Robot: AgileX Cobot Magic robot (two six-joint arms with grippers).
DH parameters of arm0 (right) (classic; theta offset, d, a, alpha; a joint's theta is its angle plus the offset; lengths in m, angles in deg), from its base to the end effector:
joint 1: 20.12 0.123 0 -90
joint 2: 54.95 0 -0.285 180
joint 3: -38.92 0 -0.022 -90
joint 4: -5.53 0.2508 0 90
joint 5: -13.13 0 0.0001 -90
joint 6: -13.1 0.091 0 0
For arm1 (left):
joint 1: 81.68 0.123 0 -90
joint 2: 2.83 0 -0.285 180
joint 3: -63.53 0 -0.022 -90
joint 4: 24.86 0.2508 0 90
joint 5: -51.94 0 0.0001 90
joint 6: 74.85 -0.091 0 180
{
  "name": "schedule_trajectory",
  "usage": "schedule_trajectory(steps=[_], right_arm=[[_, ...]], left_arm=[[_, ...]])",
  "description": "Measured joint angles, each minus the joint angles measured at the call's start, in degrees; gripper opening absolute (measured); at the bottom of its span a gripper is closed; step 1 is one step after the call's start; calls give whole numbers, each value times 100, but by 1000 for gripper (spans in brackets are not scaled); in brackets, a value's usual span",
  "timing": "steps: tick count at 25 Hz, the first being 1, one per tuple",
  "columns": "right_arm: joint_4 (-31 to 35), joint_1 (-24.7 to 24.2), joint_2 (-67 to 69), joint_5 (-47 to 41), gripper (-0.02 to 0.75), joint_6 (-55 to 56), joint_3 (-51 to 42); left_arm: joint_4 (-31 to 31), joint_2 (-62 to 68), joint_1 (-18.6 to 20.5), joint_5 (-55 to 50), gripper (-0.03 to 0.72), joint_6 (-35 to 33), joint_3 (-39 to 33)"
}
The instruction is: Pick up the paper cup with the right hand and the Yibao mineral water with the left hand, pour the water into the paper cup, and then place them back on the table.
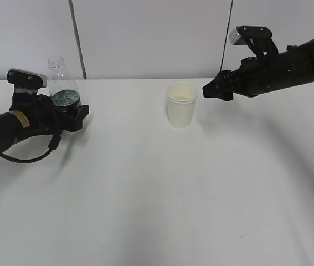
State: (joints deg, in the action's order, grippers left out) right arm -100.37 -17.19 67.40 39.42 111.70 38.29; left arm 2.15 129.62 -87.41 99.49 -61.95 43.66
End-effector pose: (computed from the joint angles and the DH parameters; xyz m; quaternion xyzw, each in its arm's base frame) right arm 0.4348 0.0610 0.1920 -0.1829 0.8726 0.1764 0.4171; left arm 0.4047 -0.0712 0.0947 0.1814 0.7831 -0.1358 0.5791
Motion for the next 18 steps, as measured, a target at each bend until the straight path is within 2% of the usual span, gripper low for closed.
schedule_trajectory(steps=[4,18], right_arm=[[0,-9,-95,0,558,46,-5],[0,-9,-137,0,554,98,-14]], left_arm=[[0,-13,0,1,599,0,0],[-116,-664,0,67,594,199,-185]])
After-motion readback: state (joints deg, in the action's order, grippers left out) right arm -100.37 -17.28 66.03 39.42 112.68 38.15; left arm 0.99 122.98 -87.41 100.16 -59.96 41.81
